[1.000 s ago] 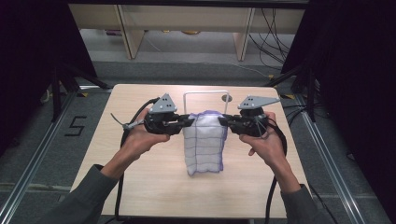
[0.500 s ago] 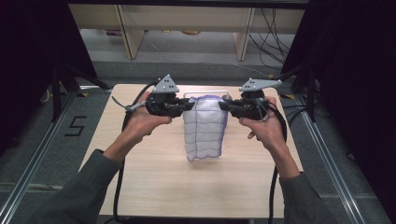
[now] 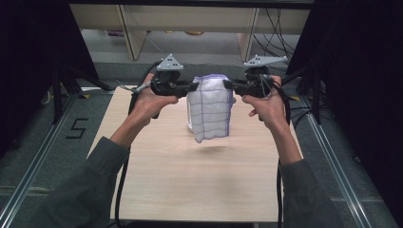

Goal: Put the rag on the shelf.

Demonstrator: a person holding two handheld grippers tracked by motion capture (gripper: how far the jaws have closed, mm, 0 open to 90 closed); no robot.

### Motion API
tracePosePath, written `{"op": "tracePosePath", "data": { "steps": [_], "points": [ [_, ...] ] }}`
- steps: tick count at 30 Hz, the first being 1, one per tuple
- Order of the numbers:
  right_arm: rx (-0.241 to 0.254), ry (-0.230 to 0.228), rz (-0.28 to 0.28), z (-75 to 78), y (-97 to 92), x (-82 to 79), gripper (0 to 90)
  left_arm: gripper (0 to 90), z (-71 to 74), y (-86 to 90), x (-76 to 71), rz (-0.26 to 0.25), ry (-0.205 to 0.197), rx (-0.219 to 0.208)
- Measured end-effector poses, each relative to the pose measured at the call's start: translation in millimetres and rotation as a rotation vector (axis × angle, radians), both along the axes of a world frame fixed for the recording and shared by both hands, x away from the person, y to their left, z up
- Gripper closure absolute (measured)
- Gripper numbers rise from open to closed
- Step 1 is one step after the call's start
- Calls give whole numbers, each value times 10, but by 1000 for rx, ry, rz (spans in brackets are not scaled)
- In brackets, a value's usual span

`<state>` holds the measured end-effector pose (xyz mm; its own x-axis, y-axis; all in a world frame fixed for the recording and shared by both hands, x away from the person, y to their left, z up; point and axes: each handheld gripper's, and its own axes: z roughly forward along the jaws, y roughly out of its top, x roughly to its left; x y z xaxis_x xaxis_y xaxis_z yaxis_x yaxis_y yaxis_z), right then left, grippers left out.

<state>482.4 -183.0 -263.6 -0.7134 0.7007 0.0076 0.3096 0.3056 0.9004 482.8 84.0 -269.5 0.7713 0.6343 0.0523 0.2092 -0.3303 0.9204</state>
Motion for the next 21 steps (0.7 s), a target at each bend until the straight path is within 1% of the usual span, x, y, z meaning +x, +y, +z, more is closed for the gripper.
{"op": "tracePosePath", "data": {
  "steps": [1, 2, 3, 4, 6, 7, 8, 9, 12, 13, 15, 16, 17, 18, 19, 21],
  "points": [
    [-11, -21, -5, 15, -5, 31, 821, 803, 14, 1, 39, 9, 9, -5],
    [-1, -7, -16, 34, 1, 63, 821, 803, 18, -6, 72, 9, 10, -11],
    [-1, -15, -9, 43, -5, 110, 821, 803, 31, -10, 101, 5, 12, -9],
    [-5, -10, -26, 57, -9, 136, 821, 803, 46, -16, 126, 8, 9, -15],
    [10, -6, -32, 84, -6, 202, 821, 803, 79, -21, 178, 10, 1, -13],
    [11, -20, -29, 89, -9, 230, 821, 803, 90, -20, 200, 13, -2, -18],
    [25, 1, -41, 102, -3, 234, 821, 803, 104, -18, 245, 25, -5, -15],
    [24, -11, -45, 112, -2, 272, 821, 803, 120, -15, 293, 35, 0, -16],
    [38, -11, -60, 155, 22, 327, 821, 803, 161, -11, 375, 44, 8, -30],
    [33, -31, -51, 174, 22, 368, 820, 803, 171, -12, 394, 48, 8, -32],
    [45, -20, -66, 200, 39, 413, 820, 803, 193, -22, 451, 65, 2, -29],
    [40, -20, -72, 207, 50, 454, 820, 803, 199, -22, 469, 70, 1, -27],
    [44, -11, -72, 213, 57, 479, 820, 803, 202, -23, 491, 74, -1, -32],
    [40, -17, -76, 215, 60, 507, 820, 803, 203, -21, 530, 86, 2, -42],
    [46, -7, -90, 221, 73, 542, 820, 803, 203, -23, 565, 92, 3, -46],
    [54, -7, -98, 238, 86, 608, 820, 802, 204, -31, 626, 88, -8, -54]
  ]
}}
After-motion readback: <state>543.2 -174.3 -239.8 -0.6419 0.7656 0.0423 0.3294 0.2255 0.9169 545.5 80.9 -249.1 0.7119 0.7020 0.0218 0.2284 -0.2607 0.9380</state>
